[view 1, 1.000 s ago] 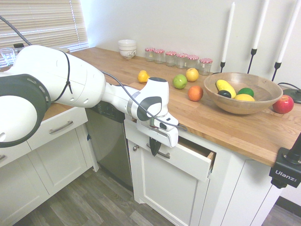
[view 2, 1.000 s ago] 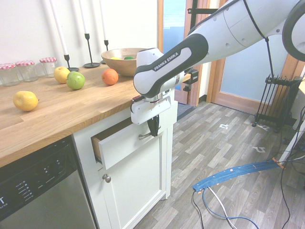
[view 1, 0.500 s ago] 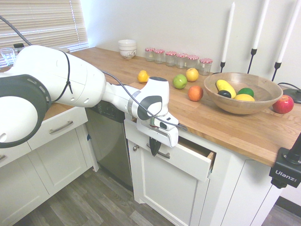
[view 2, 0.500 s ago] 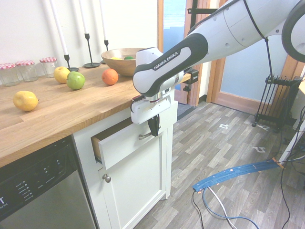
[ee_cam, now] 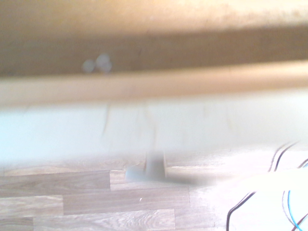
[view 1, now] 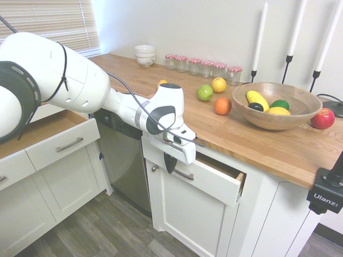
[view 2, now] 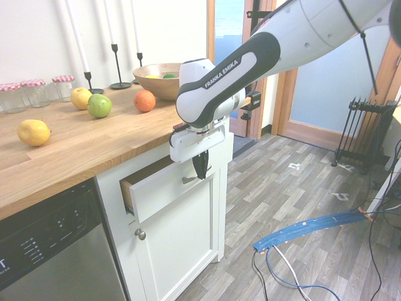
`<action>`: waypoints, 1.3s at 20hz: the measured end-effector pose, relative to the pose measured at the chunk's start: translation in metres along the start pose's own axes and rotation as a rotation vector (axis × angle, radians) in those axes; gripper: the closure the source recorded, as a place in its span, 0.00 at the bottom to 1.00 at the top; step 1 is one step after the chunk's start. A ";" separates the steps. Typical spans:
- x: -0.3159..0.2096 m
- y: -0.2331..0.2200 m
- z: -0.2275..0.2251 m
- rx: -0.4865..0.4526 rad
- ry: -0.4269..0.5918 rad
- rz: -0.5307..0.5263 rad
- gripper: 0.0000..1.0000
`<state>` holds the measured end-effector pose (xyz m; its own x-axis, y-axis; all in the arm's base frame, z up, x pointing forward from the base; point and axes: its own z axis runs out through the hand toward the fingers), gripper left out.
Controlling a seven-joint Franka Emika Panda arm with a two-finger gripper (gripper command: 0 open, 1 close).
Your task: Close the drawer
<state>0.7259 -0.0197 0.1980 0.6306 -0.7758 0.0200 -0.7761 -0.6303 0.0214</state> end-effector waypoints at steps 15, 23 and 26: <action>-0.105 0.091 -0.080 0.029 0.002 -0.022 0.00; -0.164 0.192 -0.097 0.022 0.000 -0.015 0.00; -0.187 0.223 -0.090 0.025 -0.001 -0.013 0.00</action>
<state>0.4356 -0.0124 0.2892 0.6409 -0.7674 0.0188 -0.7675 -0.6411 -0.0031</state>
